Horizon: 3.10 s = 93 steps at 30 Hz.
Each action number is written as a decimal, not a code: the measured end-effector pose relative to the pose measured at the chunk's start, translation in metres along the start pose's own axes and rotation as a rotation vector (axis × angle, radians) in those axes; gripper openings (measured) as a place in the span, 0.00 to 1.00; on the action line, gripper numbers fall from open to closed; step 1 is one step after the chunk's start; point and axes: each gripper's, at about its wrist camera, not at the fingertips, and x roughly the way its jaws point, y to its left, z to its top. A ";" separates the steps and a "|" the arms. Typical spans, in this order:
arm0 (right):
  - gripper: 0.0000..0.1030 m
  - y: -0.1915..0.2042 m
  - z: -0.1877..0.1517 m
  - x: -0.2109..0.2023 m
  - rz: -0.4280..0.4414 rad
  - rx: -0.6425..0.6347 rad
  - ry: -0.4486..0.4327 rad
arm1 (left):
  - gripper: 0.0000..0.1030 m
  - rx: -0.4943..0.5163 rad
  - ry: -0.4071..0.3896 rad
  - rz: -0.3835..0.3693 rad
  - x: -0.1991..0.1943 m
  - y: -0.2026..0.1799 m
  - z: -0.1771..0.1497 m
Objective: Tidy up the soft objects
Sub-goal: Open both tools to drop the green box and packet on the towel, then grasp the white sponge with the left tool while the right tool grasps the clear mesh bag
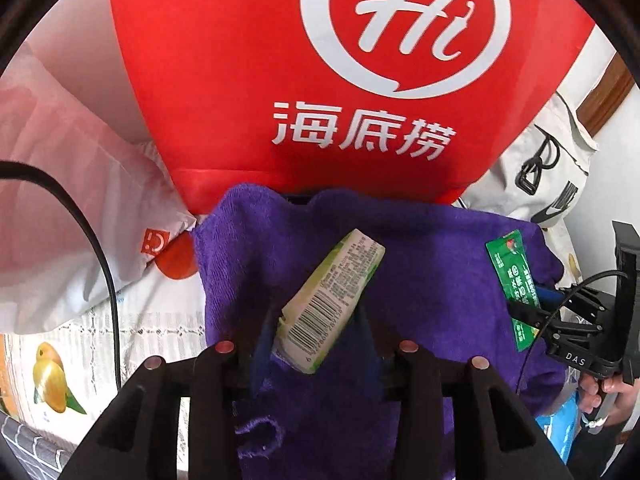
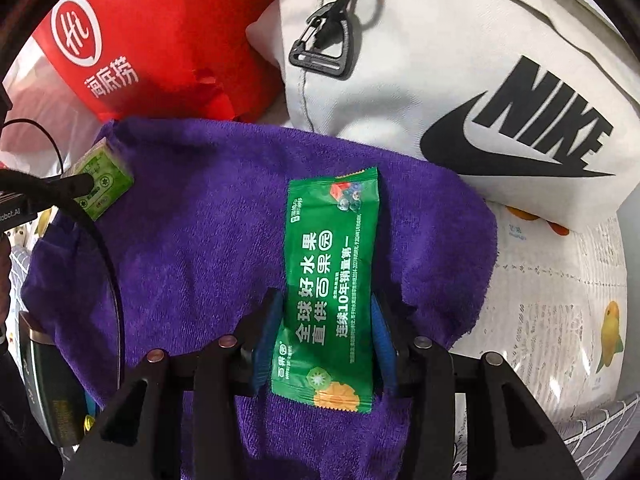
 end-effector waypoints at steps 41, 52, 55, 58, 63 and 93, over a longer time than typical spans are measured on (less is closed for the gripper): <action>0.65 0.070 -0.209 -0.191 0.155 0.017 -0.213 | 0.67 0.108 -0.080 -0.004 -0.169 -0.064 -0.212; 0.65 0.085 -0.270 -0.203 0.216 0.025 -0.217 | 0.67 0.120 -0.021 -0.050 -0.166 -0.073 -0.299; 0.65 0.084 -0.280 -0.201 0.228 0.042 -0.203 | 0.67 0.147 -0.038 -0.035 -0.164 -0.080 -0.308; 0.65 0.080 -0.290 -0.203 0.235 0.063 -0.201 | 0.67 0.118 -0.038 0.000 -0.159 -0.075 -0.303; 0.65 0.072 -0.298 -0.206 0.238 0.093 -0.205 | 0.69 0.112 0.018 -0.055 -0.143 -0.073 -0.288; 0.76 0.164 -0.318 -0.120 0.347 -0.071 0.021 | 0.49 0.001 -0.039 -0.057 -0.152 -0.016 -0.288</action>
